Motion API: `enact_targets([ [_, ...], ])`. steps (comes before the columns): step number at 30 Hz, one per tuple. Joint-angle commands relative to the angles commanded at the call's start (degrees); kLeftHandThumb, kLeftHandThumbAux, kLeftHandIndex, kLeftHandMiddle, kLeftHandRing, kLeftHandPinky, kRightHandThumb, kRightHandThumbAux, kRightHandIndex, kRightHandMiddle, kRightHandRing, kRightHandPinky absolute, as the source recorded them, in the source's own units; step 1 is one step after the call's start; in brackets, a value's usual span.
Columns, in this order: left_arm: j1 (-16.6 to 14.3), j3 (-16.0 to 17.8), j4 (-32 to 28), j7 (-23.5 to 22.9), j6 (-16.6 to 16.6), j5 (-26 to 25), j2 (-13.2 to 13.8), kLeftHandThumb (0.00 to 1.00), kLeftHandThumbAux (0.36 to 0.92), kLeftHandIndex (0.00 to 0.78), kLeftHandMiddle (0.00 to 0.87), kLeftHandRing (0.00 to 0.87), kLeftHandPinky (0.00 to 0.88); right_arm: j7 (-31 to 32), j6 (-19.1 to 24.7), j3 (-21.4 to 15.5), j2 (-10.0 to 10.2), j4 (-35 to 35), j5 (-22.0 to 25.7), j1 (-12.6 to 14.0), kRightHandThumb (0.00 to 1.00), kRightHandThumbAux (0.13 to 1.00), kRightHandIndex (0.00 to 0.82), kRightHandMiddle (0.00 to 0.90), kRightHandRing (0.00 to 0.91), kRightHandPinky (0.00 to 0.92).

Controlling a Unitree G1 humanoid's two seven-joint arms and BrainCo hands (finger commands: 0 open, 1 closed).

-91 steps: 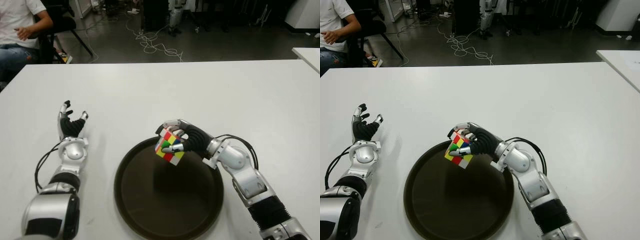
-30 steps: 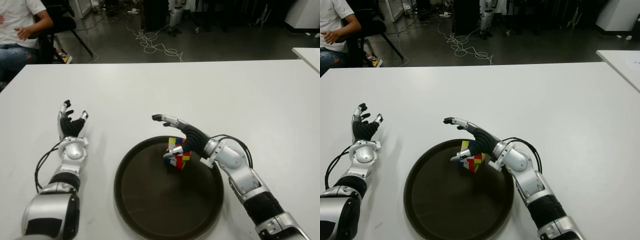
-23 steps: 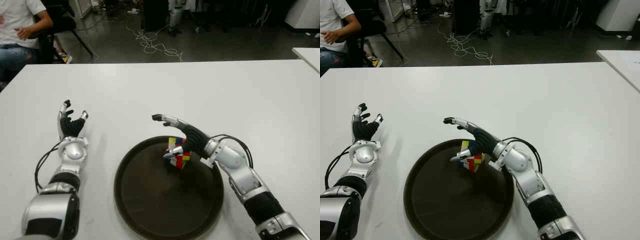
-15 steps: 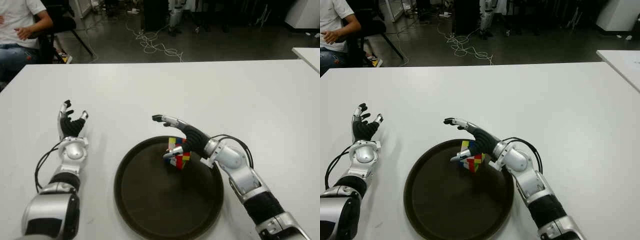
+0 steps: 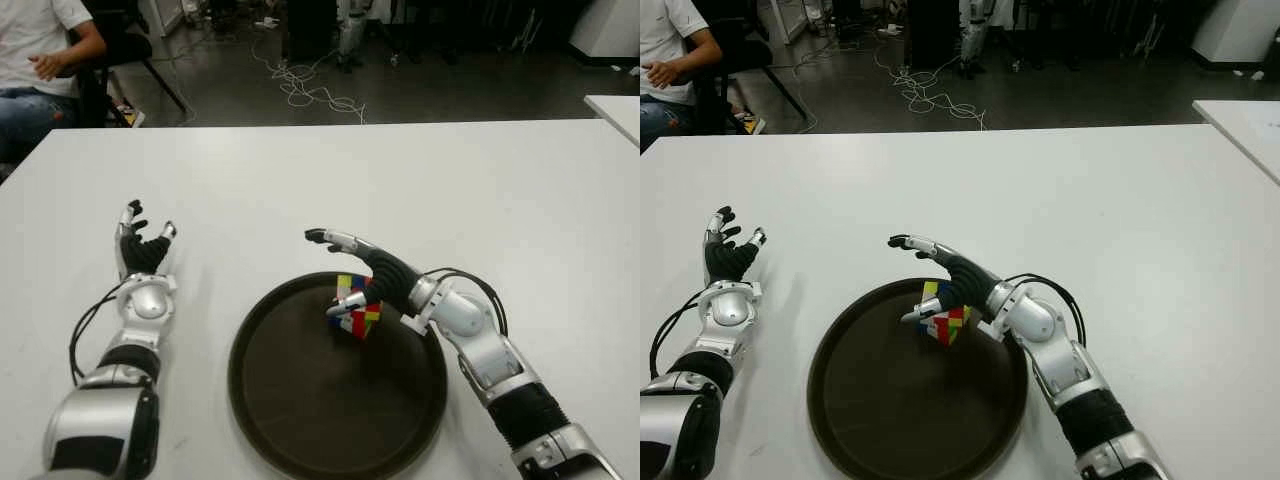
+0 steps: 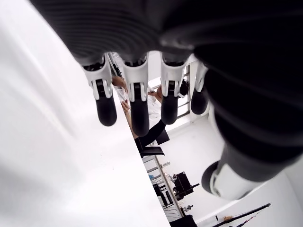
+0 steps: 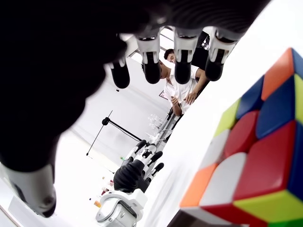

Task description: Pick up the Rubik's Cube and put it in the plate

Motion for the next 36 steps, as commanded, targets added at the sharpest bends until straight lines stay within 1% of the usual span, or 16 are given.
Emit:
enact_targets([
  [1, 0.01, 0.01, 0.01, -0.17, -0.11, -0.03, 0.03, 0.107, 0.708, 0.097, 0.139, 0.141, 0.138, -0.79, -1.05, -0.15, -0.66, 0.16, -0.75, -0.02, 0.000, 0.656, 0.078, 0.110, 0.101, 0.068],
  [2, 0.02, 0.02, 0.01, -0.29, -0.18, -0.05, 0.05, 0.110, 0.705, 0.098, 0.141, 0.146, 0.145, -1.38, -1.89, -0.25, -1.15, 0.31, -1.29, -0.05, 0.000, 0.663, 0.104, 0.129, 0.125, 0.094],
  [4, 0.05, 0.00, -0.05, -0.37, -0.32, -0.05, 0.08, 0.108, 0.708, 0.102, 0.146, 0.154, 0.152, -2.20, -2.78, -0.48, -1.74, 0.15, -1.92, -0.06, 0.000, 0.671, 0.125, 0.143, 0.146, 0.110],
  [7, 0.07, -0.05, -0.14, -0.30, -0.34, 0.02, 0.09, 0.102, 0.716, 0.107, 0.151, 0.159, 0.147, -1.78, -3.08, -1.35, -2.32, -0.17, -0.87, -0.40, 0.000, 0.680, 0.130, 0.142, 0.152, 0.112],
  [10, 0.07, -0.08, -0.19, -0.20, -0.30, 0.06, 0.05, 0.103, 0.721, 0.109, 0.151, 0.157, 0.145, -0.61, -3.15, -2.83, -3.26, -0.26, 1.18, -1.22, 0.000, 0.681, 0.117, 0.128, 0.140, 0.108],
  [12, 0.07, -0.16, -0.25, -0.09, -0.26, 0.14, 0.02, 0.104, 0.718, 0.108, 0.150, 0.157, 0.155, -1.11, -3.73, -3.34, -2.87, 0.73, 1.58, -1.71, 0.000, 0.679, 0.107, 0.120, 0.131, 0.105],
  [15, 0.07, -0.36, -0.33, 0.16, -0.08, 0.41, 0.01, 0.088, 0.718, 0.104, 0.147, 0.150, 0.142, -1.74, -4.24, -6.23, -4.09, 1.56, 3.33, -3.25, 0.000, 0.681, 0.097, 0.115, 0.125, 0.114],
  [19, 0.09, -0.52, -0.36, 0.27, 0.02, 0.57, 0.02, 0.075, 0.719, 0.098, 0.143, 0.142, 0.132, -2.61, -4.59, -8.15, -4.76, 0.85, 3.77, -4.53, 0.000, 0.683, 0.075, 0.089, 0.105, 0.106],
  [24, 0.13, -0.54, -0.46, 0.31, 0.09, 0.50, 0.00, 0.080, 0.720, 0.087, 0.133, 0.129, 0.120, -4.55, -6.62, -10.83, -5.55, 2.50, 4.55, -5.91, 0.000, 0.677, 0.086, 0.095, 0.095, 0.089],
  [26, 0.11, -0.52, -0.49, 0.41, 0.19, 0.46, -0.02, 0.079, 0.719, 0.086, 0.134, 0.132, 0.127, -5.17, -7.48, -12.07, -6.05, 4.35, 5.07, -6.91, 0.000, 0.680, 0.088, 0.095, 0.086, 0.074],
  [27, 0.12, -0.43, -0.51, 0.39, 0.17, 0.33, -0.07, 0.079, 0.719, 0.086, 0.135, 0.132, 0.129, -6.07, -8.38, -13.16, -6.40, 7.49, 5.39, -8.46, 0.000, 0.680, 0.088, 0.095, 0.083, 0.070],
  [29, 0.13, -0.31, -0.54, 0.33, 0.14, 0.18, -0.13, 0.088, 0.720, 0.093, 0.141, 0.140, 0.132, -7.14, -9.77, -14.40, -6.72, 11.54, 5.67, -10.39, 0.000, 0.703, 0.086, 0.096, 0.075, 0.062],
  [30, 0.13, -0.23, -0.56, 0.28, 0.15, 0.09, -0.15, 0.090, 0.720, 0.093, 0.142, 0.141, 0.132, -8.12, -10.60, -15.40, -7.00, 15.00, 5.94, -12.02, 0.000, 0.706, 0.086, 0.097, 0.074, 0.061],
  [32, 0.13, -0.16, -0.58, 0.24, 0.19, 0.01, -0.17, 0.091, 0.726, 0.097, 0.144, 0.141, 0.123, -9.13, -11.88, -16.46, -7.24, 19.14, 6.13, -13.92, 0.000, 0.727, 0.082, 0.096, 0.066, 0.046],
  [33, 0.14, -0.08, -0.55, 0.15, 0.18, -0.08, -0.17, 0.091, 0.727, 0.098, 0.144, 0.141, 0.122, -10.29, -12.65, -17.24, -7.36, 22.67, 6.19, -15.35, 0.000, 0.729, 0.082, 0.096, 0.065, 0.044],
  [36, 0.15, 0.04, -0.48, 0.00, 0.16, -0.20, -0.17, 0.088, 0.734, 0.099, 0.141, 0.140, 0.122, -11.89, -14.60, -18.19, -7.41, 28.43, 6.03, -17.60, 0.000, 0.754, 0.072, 0.088, 0.057, 0.037],
])
